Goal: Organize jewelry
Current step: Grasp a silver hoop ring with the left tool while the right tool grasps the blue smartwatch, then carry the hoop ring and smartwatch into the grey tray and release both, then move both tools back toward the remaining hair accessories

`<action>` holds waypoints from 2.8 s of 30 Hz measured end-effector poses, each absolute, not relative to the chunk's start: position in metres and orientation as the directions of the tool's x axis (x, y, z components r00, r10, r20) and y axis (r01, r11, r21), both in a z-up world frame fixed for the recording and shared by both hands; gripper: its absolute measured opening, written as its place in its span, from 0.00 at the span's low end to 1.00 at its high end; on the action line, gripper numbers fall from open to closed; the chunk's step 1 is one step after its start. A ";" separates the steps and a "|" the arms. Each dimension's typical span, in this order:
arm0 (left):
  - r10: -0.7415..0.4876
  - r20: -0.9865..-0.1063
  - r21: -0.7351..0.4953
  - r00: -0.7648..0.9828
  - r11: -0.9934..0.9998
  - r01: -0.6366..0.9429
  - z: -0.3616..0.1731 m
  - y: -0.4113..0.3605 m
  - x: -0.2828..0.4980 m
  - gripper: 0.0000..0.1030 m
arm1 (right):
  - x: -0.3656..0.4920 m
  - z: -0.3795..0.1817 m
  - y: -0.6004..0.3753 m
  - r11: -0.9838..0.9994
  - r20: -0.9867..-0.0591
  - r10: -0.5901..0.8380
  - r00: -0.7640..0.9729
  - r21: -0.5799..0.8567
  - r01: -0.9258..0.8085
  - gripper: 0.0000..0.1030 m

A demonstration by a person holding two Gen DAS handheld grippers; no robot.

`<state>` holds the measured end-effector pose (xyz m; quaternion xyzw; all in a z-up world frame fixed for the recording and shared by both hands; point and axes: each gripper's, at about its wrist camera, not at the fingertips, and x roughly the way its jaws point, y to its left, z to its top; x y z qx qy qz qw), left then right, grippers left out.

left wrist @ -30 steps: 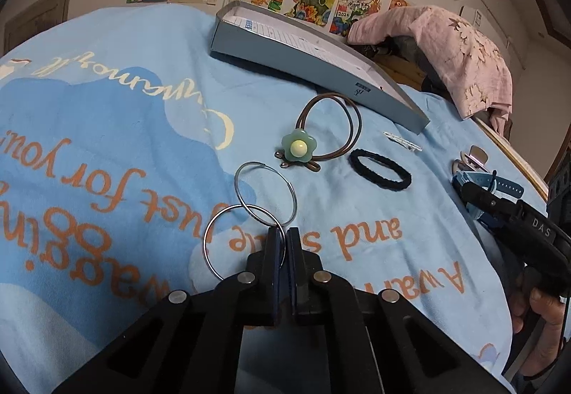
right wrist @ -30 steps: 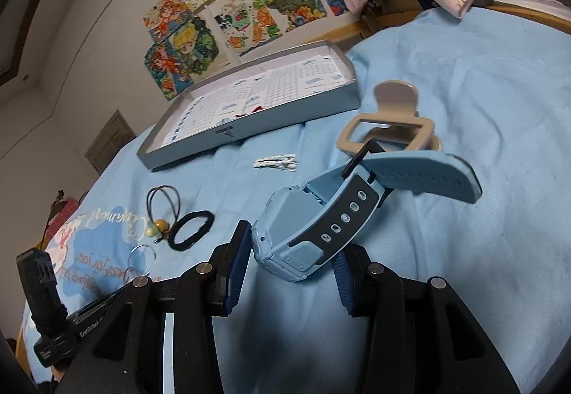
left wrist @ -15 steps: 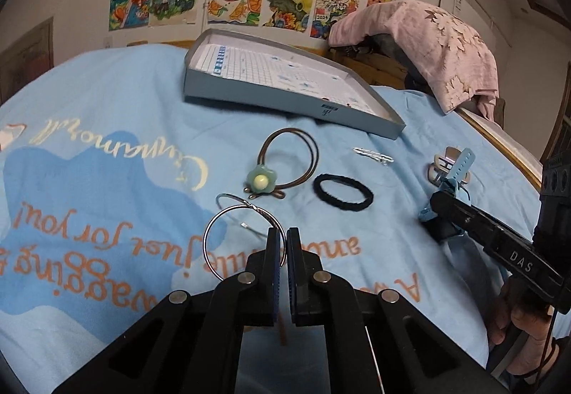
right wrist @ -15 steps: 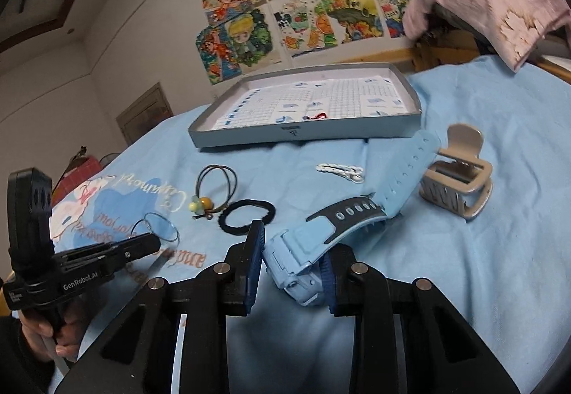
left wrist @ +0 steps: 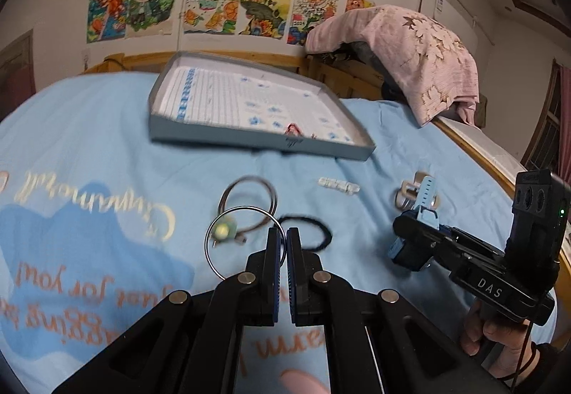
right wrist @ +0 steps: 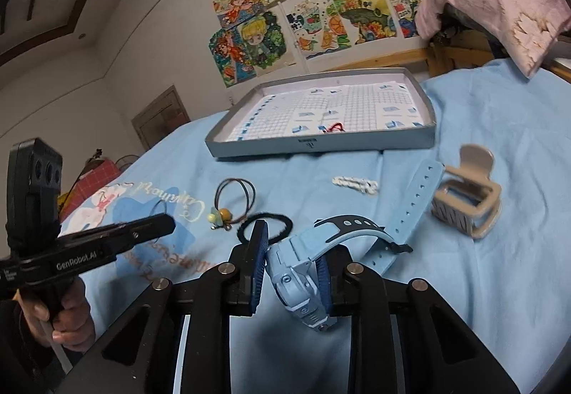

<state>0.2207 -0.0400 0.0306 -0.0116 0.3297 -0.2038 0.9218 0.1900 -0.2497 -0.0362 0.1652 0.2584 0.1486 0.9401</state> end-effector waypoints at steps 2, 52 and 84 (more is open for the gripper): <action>-0.393 -0.599 -0.155 0.697 0.911 0.381 0.041 -0.045 0.231 0.04 | 0.196 -0.030 -0.254 0.894 -0.435 0.383 0.815 0.397 -0.208 0.22; -0.363 -0.550 -0.235 0.752 0.931 0.278 0.030 -0.050 0.358 0.49 | 0.358 -0.016 -0.275 0.904 -0.523 0.353 0.776 0.405 -0.138 0.54; -0.115 -0.209 -0.071 0.971 0.992 0.102 0.055 -0.005 0.080 1.00 | 0.065 0.048 -0.260 0.985 -0.172 0.124 0.977 0.141 -0.101 0.98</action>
